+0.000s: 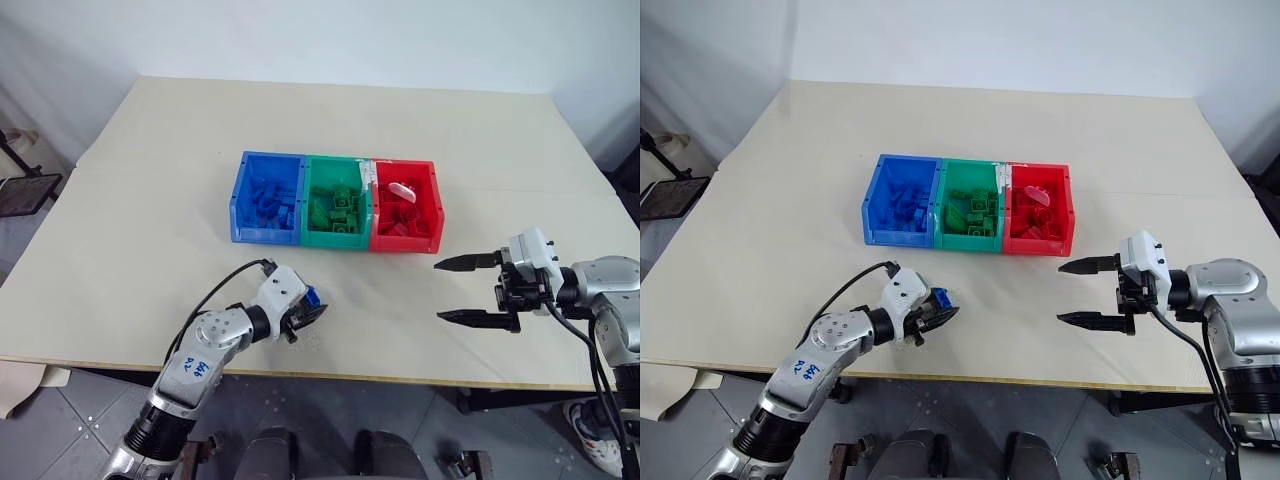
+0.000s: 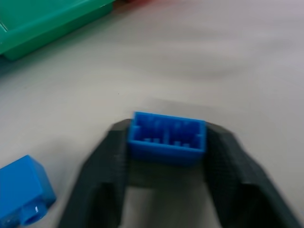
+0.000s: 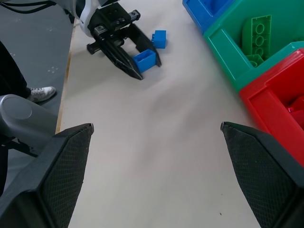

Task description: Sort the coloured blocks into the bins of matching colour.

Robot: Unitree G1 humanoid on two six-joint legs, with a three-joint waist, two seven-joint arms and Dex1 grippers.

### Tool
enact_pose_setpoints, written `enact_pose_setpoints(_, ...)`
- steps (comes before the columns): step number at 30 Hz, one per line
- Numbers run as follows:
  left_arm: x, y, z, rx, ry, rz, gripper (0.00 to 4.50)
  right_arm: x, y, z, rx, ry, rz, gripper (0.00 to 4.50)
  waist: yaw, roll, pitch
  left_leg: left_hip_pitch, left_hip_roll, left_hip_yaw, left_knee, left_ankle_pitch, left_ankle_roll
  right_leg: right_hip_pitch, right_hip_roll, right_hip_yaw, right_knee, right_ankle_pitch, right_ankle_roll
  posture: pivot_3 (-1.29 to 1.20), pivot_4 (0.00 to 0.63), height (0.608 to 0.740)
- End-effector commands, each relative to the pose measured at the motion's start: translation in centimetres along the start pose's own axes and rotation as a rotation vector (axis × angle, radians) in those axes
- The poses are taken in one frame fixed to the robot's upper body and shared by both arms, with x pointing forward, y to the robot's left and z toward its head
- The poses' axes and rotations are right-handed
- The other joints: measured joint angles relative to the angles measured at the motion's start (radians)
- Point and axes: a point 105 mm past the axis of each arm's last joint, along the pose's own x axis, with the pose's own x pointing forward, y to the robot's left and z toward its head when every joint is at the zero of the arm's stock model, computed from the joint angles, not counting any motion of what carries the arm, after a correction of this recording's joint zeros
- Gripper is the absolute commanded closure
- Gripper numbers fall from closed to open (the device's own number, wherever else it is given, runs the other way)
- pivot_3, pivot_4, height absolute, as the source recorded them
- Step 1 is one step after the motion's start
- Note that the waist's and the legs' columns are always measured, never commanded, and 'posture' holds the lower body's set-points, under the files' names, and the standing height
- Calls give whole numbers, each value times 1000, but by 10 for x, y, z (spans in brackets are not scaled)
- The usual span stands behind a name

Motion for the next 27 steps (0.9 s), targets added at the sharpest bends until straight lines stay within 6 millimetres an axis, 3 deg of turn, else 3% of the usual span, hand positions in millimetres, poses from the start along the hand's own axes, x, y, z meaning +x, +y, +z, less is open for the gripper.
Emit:
enact_pose_setpoints(1,3,-2,12,69,-67,-23,3017,-8,-2,9,-44,8,-29,0,0,0,0,0,0,0,0,0,0,0,0,0,0,0,0,0,150,740)
enact_pose_setpoints(8,-13,35,70,99,-313,192,3017,-12,-3,8,-49,12,-53,0,0,0,0,-1,0,0,1,0,0,0,0,-1,0,0,0,0,150,740)
enact_pose_setpoints(11,-25,61,94,95,-427,325,3017,-13,-5,8,-50,16,-69,0,0,0,0,0,0,0,1,0,0,0,0,-3,1,0,0,0,150,740)
enact_pose_setpoints(15,-35,95,107,100,-460,504,3017,-11,-5,7,-49,13,-70,0,0,0,0,0,0,0,1,0,0,0,1,-4,1,0,0,0,150,740)
enact_pose_setpoints(20,-37,133,107,72,-456,686,3017,-10,-8,9,-56,1,-77,0,2,0,0,0,-1,1,1,0,0,0,2,-7,1,1,1,0,150,740)
enact_pose_setpoints(27,-22,128,107,106,-449,593,766,-8,-24,28,-56,-139,-166,0,2,-1,0,0,-1,1,1,0,0,-1,2,-7,2,1,2,0,150,740)
